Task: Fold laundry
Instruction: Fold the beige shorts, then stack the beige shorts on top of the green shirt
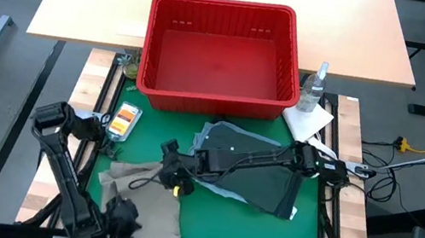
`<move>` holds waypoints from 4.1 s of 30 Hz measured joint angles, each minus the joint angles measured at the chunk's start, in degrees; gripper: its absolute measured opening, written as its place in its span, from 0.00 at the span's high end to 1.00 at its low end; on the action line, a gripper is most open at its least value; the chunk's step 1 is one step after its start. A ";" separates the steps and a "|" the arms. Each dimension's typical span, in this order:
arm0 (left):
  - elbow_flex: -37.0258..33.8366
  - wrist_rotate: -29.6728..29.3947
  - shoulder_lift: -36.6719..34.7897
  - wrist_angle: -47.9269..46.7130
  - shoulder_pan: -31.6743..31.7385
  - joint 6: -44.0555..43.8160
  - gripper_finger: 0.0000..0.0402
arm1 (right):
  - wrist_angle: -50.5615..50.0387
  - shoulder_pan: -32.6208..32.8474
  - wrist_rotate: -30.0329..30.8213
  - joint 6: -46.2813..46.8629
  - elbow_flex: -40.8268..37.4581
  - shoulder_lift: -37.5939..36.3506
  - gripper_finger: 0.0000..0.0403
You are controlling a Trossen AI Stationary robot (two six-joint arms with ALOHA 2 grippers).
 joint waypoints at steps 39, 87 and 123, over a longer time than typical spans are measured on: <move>-10.47 19.53 -0.11 -29.19 4.14 -24.58 0.99 | 10.47 -1.79 3.01 1.97 -8.58 3.34 0.48; -15.82 22.37 -0.11 -35.77 6.29 -25.91 0.99 | 14.03 -6.40 8.44 2.16 -8.51 5.05 0.48; 13.07 26.98 -0.59 -33.03 -3.36 -22.24 0.83 | -9.73 5.45 4.60 -0.27 12.35 4.79 0.48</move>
